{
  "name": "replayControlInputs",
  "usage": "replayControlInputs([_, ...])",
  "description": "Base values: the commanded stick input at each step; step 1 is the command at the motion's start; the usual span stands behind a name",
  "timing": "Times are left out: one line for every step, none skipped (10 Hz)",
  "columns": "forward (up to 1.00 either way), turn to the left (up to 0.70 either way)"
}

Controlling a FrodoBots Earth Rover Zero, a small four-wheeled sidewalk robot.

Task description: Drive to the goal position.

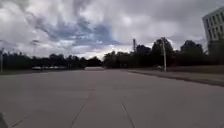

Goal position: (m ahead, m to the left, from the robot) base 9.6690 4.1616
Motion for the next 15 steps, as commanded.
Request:
replayControlInputs([1.0, 0.0])
replayControlInputs([1.0, 0.0])
replayControlInputs([1.0, 0.0])
replayControlInputs([1.0, 0.0])
replayControlInputs([1.0, 0.02])
replayControlInputs([1.0, 0.06])
replayControlInputs([1.0, 0.0])
replayControlInputs([1.0, 0.0])
replayControlInputs([1.0, 0.0])
replayControlInputs([1.0, 0.0])
replayControlInputs([1.0, 0.03])
replayControlInputs([1.0, 0.07])
replayControlInputs([1.0, 0.0])
replayControlInputs([1.0, 0.0])
replayControlInputs([1.0, 0.0])
